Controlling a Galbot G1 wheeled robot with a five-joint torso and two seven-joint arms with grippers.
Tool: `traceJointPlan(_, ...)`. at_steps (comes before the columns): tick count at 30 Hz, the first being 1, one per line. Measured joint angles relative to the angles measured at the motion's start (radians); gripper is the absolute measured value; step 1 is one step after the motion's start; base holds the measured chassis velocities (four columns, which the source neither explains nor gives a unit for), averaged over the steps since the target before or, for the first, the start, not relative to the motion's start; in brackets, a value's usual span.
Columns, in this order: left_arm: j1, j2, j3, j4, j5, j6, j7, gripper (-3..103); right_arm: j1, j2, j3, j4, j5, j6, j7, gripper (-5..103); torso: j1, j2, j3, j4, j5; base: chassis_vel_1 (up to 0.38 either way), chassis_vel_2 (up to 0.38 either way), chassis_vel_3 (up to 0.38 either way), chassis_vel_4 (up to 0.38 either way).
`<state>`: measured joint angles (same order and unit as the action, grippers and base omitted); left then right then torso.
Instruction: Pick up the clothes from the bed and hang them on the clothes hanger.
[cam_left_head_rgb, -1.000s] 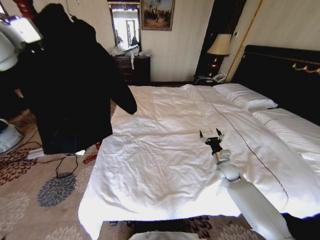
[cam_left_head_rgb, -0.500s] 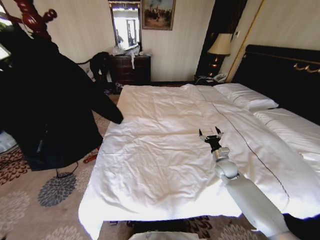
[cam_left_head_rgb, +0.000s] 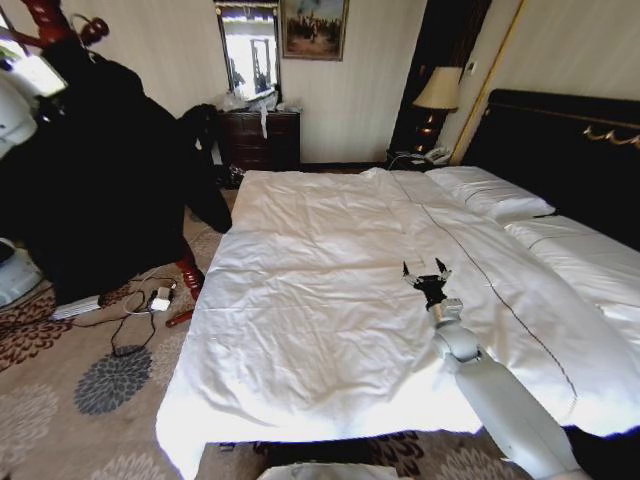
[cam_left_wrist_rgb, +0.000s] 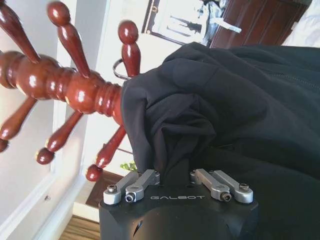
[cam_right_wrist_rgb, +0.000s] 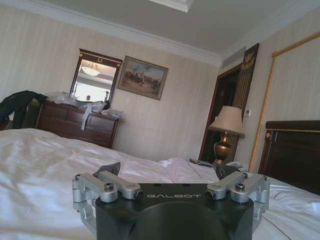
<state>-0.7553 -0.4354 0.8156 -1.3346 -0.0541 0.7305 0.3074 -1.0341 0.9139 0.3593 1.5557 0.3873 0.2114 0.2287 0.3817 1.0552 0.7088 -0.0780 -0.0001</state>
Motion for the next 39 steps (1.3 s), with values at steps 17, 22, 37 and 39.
traceJointPlan(17,0.107,0.101,-0.028,-0.118,0.015,0.005,-0.013,24,0.007,0.016,-0.015,-0.028,-0.012,0.010,-0.004,100,0.000,0.000,0.000,-0.0005,-0.0002,0.000,0.000,0.000,0.000)
traceJointPlan(22,0.143,0.142,-0.041,-0.157,-0.008,0.004,-0.057,40,0.000,0.017,-0.016,-0.033,-0.022,0.016,-0.006,100,0.000,0.000,0.000,-0.0004,0.0000,0.000,0.000,0.000,0.000)
traceJointPlan(37,0.301,0.392,-0.109,-0.479,-0.193,0.005,-0.245,89,-0.014,0.012,-0.026,-0.020,-0.026,0.020,-0.006,100,0.000,0.000,0.000,0.0004,0.0000,0.000,0.000,0.000,0.000)
traceJointPlan(39,0.317,0.435,-0.114,-0.535,-0.254,0.005,-0.268,97,-0.019,0.014,-0.027,-0.013,-0.026,0.020,-0.006,100,0.000,0.000,0.000,0.0007,0.0003,0.000,0.000,0.000,0.000)
